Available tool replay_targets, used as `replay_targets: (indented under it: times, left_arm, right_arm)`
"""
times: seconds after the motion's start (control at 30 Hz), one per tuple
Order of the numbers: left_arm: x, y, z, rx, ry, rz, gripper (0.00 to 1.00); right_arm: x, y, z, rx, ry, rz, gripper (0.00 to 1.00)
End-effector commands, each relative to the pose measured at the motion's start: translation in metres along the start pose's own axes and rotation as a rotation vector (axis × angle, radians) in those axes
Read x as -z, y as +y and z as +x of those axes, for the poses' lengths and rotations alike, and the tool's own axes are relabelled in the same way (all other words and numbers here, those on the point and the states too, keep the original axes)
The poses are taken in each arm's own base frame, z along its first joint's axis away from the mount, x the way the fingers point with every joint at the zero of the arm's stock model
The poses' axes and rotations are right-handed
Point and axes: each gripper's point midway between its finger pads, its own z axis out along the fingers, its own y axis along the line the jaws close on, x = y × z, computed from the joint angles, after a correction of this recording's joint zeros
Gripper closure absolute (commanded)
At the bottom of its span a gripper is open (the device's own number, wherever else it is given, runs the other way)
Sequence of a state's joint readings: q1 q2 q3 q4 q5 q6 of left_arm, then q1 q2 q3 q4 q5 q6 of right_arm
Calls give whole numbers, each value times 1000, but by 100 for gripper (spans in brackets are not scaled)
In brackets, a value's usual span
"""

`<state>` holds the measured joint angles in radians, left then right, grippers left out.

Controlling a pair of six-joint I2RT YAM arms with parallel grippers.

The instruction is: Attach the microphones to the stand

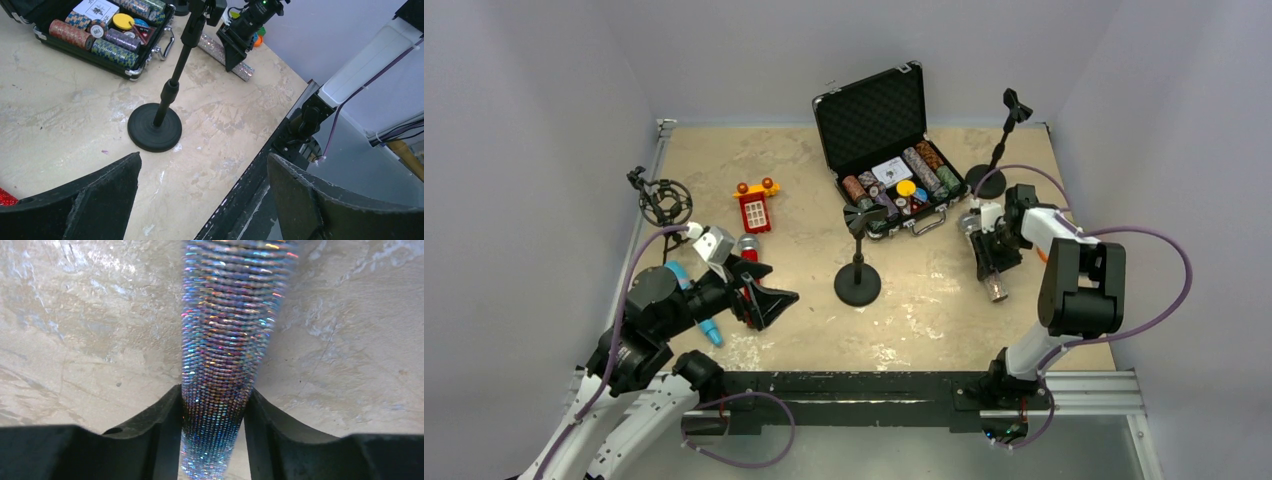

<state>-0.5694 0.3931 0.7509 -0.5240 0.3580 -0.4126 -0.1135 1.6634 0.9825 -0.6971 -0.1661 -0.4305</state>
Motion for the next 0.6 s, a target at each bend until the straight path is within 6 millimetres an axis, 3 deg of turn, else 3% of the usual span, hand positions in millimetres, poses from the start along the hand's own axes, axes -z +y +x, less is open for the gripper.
replay_targets:
  times: [0.0, 0.1, 0.2, 0.4, 0.57]
  left_arm:
    - [1, -17, -26, 25, -98, 67, 1]
    - [2, -23, -32, 46, -122, 93, 1]
    - [6, -30, -40, 52, -144, 112, 1]
    - [10, -44, -51, -60, -132, 172, 1]
    - [10, -68, -69, -117, -122, 280, 1]
  right_arm:
    - [4, -12, -2, -35, -32, 41, 65]
    - [13, -12, -5, -48, -80, 26, 80]
    - [36, 1, -17, -18, -179, -42, 91]
    - [107, 58, -44, 180, -442, -255, 97]
    - [175, 97, -60, 330, -643, -363, 100]
